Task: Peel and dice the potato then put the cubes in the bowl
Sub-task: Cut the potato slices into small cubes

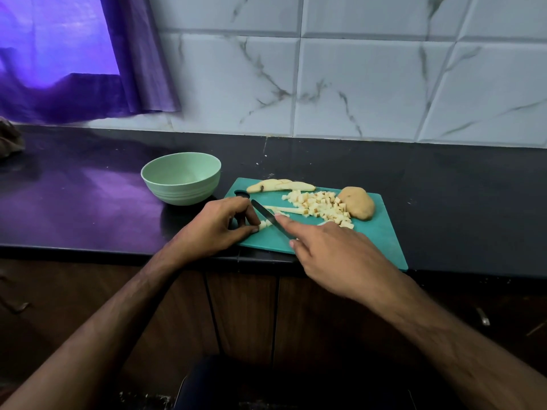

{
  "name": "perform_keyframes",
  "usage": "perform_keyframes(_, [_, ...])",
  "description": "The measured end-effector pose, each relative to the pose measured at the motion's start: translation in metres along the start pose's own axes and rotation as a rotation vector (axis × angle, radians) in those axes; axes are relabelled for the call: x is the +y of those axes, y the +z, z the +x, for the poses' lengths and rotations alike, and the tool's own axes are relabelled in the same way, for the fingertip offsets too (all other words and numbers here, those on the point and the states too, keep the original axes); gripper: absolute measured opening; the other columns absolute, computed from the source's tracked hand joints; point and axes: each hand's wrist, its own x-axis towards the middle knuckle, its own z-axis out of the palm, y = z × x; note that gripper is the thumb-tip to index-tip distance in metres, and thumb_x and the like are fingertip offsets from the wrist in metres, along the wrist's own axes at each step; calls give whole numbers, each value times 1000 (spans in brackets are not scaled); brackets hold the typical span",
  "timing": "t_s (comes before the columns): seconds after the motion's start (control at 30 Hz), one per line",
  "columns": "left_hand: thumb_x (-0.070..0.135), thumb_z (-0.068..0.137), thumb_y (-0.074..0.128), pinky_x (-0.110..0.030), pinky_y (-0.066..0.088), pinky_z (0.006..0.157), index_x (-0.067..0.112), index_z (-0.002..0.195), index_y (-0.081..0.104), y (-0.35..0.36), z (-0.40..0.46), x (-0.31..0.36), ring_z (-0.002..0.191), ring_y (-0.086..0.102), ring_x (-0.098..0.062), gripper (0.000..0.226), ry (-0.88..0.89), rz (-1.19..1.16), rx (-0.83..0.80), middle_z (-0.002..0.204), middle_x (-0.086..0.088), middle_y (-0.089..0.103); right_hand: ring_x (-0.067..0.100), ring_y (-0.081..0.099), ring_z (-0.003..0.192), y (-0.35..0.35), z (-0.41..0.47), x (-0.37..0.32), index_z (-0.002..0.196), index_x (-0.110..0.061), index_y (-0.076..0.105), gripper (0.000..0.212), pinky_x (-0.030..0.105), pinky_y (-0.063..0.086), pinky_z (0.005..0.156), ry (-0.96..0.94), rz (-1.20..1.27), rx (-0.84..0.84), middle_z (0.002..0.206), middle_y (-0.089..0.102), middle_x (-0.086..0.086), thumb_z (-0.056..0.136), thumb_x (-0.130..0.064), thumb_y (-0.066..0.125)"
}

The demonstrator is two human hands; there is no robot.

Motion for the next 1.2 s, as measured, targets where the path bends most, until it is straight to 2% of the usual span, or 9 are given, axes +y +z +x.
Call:
perform_keyframes(0.13, [14, 84, 82, -12, 41, 63, 19, 90, 74, 0, 1, -2, 76, 62, -7, 12, 22, -4, -7, 84, 13, 67, 5, 43, 66, 10, -12, -6, 159, -47, 4, 55, 32, 40, 66, 4, -30, -29, 77, 46, -8, 110, -41, 28])
perform_keyframes(0.33, [14, 84, 83, -15, 42, 64, 21, 91, 74, -1, 2, -3, 77, 64, -10, 13, 18, -19, -10, 87, 8, 71, 8, 46, 67, 17, 9, -10, 160, -43, 12, 53, 33, 43, 64, 2, -32, -20, 76, 48, -7, 110, -38, 30])
perform_keyframes(0.5, [19, 83, 85, -10, 41, 63, 18, 89, 71, 0, 1, -2, 77, 64, -8, 15, -42, -22, 39, 85, 12, 71, 6, 45, 62, 4, 7, -4, 159, -44, 15, 52, 28, 33, 54, 0, 18, -9, 72, 49, -7, 111, -37, 31])
perform_keyframes(0.7, [19, 81, 86, -9, 43, 67, 19, 89, 76, 1, 3, -5, 80, 67, -7, 12, -42, -21, 34, 86, 13, 72, 5, 43, 67, 11, -12, -8, 159, -49, 3, 55, 35, 42, 70, 9, -1, -18, 77, 46, -7, 110, -42, 28])
perform_keyframes(0.9, [21, 82, 85, -10, 41, 66, 19, 88, 75, 2, 2, -9, 78, 65, -5, 12, -55, -27, 38, 84, 13, 71, 9, 46, 69, 22, 6, -15, 160, -44, 8, 55, 36, 47, 70, -6, -13, -2, 78, 47, -5, 110, -38, 30])
perform_keyframes(0.97, [21, 82, 85, -14, 43, 66, 19, 90, 72, 1, 2, -9, 79, 63, -7, 15, -21, 7, 57, 87, 13, 66, 9, 45, 70, 23, 7, -17, 160, -43, 7, 56, 36, 47, 70, -15, -41, 9, 78, 46, -5, 110, -38, 30])
perform_keyframes(1.03, [21, 85, 82, -20, 46, 70, 19, 101, 68, 2, 2, -8, 84, 57, -6, 22, 66, 86, 65, 98, 9, 59, 9, 47, 70, 23, 6, -16, 160, -43, 6, 56, 36, 49, 70, -21, -56, 17, 78, 47, -6, 110, -39, 30])
perform_keyframes(1.1, [25, 94, 72, -29, 48, 80, 24, 117, 65, 4, 2, -9, 98, 54, -7, 24, 154, 197, 9, 112, 6, 54, 9, 46, 70, 23, 5, -15, 160, -43, 7, 56, 36, 48, 71, -26, -68, 12, 77, 46, -6, 110, -40, 30])
perform_keyframes(1.2, [39, 99, 53, -44, 48, 81, 33, 117, 64, 5, 0, -10, 105, 55, -15, 21, 184, 283, -65, 117, 8, 53, 9, 43, 68, 22, 1, -13, 160, -45, 5, 56, 36, 42, 69, -32, -102, 14, 78, 44, -5, 110, -41, 29])
